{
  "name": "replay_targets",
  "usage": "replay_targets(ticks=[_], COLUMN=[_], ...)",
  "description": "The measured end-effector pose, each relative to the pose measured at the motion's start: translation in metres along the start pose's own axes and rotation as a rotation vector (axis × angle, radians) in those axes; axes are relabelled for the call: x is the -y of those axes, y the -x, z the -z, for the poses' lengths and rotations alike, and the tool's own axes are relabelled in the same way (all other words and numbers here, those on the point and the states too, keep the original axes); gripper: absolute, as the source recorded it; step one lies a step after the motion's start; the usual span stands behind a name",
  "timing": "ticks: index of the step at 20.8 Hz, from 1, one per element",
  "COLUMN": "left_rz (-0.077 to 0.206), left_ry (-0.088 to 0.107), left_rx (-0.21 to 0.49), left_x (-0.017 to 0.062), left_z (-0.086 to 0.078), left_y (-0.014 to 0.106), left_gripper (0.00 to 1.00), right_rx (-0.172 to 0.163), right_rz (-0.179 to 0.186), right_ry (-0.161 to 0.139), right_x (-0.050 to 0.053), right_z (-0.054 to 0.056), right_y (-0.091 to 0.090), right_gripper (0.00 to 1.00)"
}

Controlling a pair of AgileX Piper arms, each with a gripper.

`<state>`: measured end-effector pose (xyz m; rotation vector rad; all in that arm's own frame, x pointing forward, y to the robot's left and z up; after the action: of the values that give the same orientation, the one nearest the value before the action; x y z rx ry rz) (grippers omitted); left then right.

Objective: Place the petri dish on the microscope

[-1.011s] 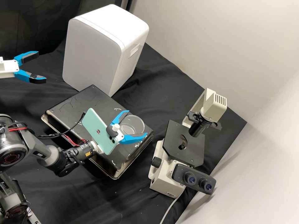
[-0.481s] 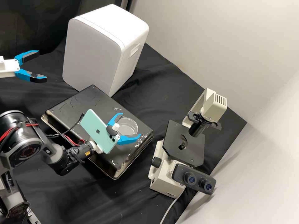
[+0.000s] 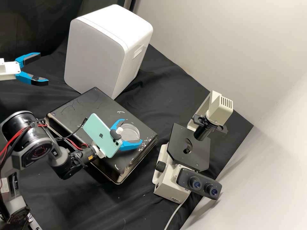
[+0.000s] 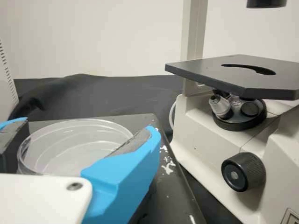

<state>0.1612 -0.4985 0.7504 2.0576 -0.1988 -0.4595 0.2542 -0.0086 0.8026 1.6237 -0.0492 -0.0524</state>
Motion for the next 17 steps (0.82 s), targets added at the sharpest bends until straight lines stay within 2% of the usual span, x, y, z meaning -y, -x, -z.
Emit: replay_targets(ticks=[4,9,13,17], left_rz=[0.000,0.000,0.001,0.001], left_ry=[0.000,0.000,0.000,0.000], left_rx=[0.000,0.000,0.000,0.000], left_x=[0.0000,0.0000,0.0002,0.0002], left_z=[0.0000,0.0000,0.0000,0.0000], left_y=[0.0000,0.0000,-0.0001,-0.0001], left_gripper=[1.00,1.00,1.00,1.00], right_rx=[0.005,0.017,0.016,0.013], right_rz=[0.008,-0.011,-0.013,-0.032], right_ry=[0.011,0.004,0.004,0.004], right_x=[0.0044,0.0024,0.0019,-0.0029], right_z=[0.0003,-0.0005,0.0000,0.0008], right_y=[-0.0033,-0.0045,-0.0047,-0.0037], right_gripper=[0.00,0.00,0.00,0.00])
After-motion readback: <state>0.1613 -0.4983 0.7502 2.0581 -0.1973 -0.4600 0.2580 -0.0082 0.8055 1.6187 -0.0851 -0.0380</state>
